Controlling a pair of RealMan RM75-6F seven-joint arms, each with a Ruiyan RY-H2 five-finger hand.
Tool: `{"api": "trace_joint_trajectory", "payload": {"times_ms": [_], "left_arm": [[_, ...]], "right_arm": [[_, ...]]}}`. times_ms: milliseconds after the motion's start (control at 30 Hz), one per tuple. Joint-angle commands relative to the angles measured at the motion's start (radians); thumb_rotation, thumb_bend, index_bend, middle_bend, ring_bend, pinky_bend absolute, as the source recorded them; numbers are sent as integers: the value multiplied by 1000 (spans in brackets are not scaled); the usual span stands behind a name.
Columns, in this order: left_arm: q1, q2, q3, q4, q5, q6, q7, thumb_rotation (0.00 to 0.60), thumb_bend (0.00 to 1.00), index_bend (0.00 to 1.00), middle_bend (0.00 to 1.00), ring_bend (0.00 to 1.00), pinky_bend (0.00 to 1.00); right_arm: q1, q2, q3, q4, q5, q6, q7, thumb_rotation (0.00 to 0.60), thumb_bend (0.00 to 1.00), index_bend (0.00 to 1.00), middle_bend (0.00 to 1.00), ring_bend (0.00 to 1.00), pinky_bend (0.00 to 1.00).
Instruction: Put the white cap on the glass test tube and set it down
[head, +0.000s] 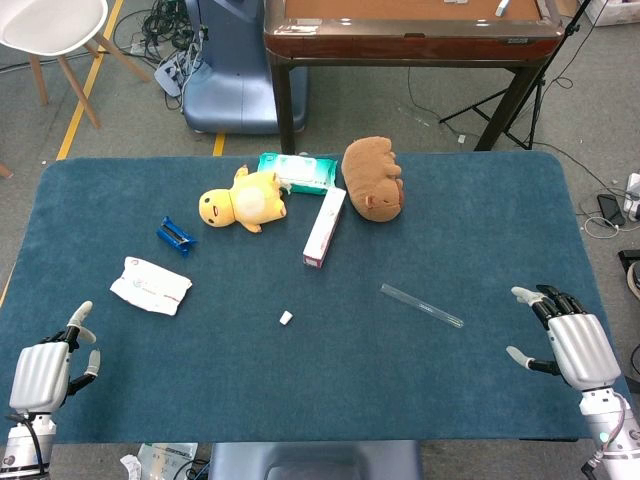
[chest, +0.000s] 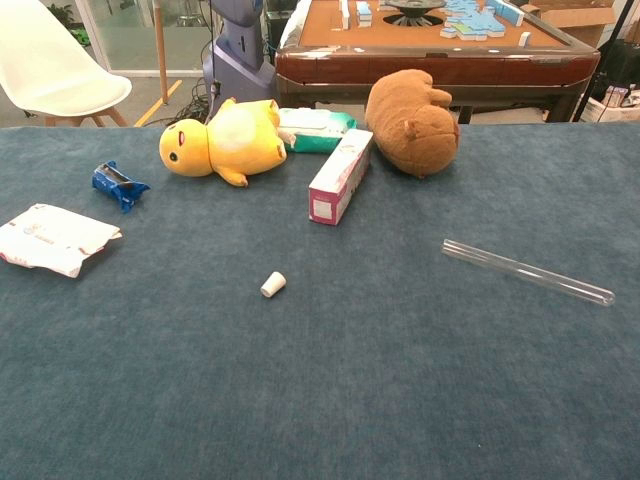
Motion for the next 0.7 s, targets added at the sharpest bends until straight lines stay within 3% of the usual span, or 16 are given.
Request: {"api": "trace_joint_trajectory", "payload": {"times_ms": [33,367,600,700], "left_arm": [[-2,-3,-4,1,0,-5,5,600,430,105,447,451,497],[-24,9,-19,-3,21,-34,19,600,430,105,447,451,494],[-144,53,-57,19,69,-178,-32,600,430,111,447,453,494],[-213,67,-78,27,83,-259,-64,600,429,117,475,475,541]], "right_arm": [[-4,1,1,-3,6,1,-3,600,147,200,313,169,219],[-6,9,13,3,14,9,8,600,148,200,313,169,219],[-1,27,32,-22,24,15,-19,600,147,200,313,169,219],[-6,31,33,-33,27,22,-24,600,148,200,313,169,219]]}}
